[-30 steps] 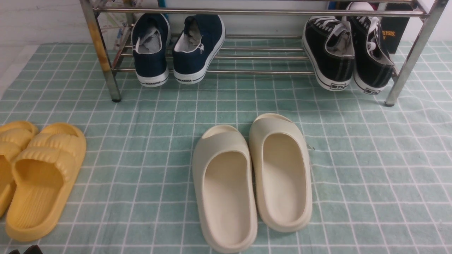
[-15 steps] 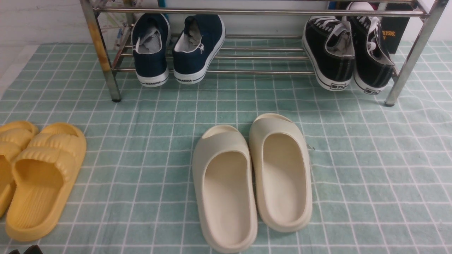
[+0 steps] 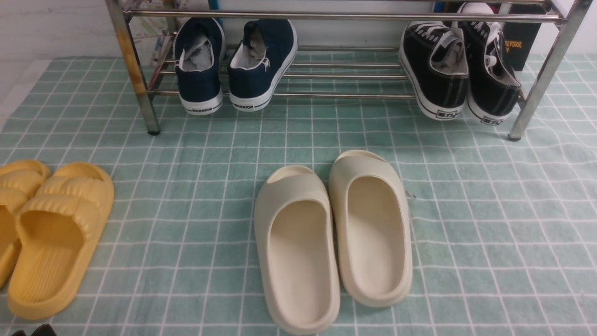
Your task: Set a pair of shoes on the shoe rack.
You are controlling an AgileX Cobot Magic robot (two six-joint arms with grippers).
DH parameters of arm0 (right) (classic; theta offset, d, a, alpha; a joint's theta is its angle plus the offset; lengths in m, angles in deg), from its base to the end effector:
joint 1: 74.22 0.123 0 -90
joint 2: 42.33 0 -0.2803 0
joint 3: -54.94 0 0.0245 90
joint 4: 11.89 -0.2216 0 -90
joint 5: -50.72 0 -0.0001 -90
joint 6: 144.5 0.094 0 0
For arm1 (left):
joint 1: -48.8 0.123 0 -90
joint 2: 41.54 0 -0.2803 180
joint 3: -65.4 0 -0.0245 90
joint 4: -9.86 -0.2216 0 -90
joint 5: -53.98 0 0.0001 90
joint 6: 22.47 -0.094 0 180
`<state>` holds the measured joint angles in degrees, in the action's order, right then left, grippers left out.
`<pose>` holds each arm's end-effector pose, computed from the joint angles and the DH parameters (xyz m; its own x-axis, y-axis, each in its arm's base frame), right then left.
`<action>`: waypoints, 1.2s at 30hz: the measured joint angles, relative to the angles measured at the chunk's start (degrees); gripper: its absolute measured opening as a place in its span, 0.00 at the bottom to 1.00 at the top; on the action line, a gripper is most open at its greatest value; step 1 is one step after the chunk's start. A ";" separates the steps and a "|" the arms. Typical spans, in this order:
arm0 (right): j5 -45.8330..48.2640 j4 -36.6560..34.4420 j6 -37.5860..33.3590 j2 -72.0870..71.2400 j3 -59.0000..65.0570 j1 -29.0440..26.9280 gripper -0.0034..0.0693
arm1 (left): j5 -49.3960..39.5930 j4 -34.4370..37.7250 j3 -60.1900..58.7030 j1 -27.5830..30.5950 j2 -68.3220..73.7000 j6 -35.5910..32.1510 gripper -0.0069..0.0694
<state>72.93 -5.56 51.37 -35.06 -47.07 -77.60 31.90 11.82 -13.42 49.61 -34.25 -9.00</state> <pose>0.0301 -0.0057 0.1731 -0.2760 0.1902 -0.9422 0.1488 0.9769 0.1536 0.0307 -0.0008 0.1686 -0.3004 -0.2679 -0.9154 -0.0841 0.9634 -0.2544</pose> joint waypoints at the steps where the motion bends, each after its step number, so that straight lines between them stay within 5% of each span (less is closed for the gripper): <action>1: 0.00 0.00 0.00 0.00 0.00 0.00 0.05 | 0.00 0.00 0.00 0.00 0.00 0.00 0.40; 36: 0.00 0.00 0.10 0.00 0.00 0.00 0.10 | 0.00 0.00 0.00 0.00 0.00 0.00 0.40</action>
<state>72.93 -5.56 51.48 -35.06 -47.07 -77.60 31.90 11.82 -13.42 49.61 -34.25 -9.00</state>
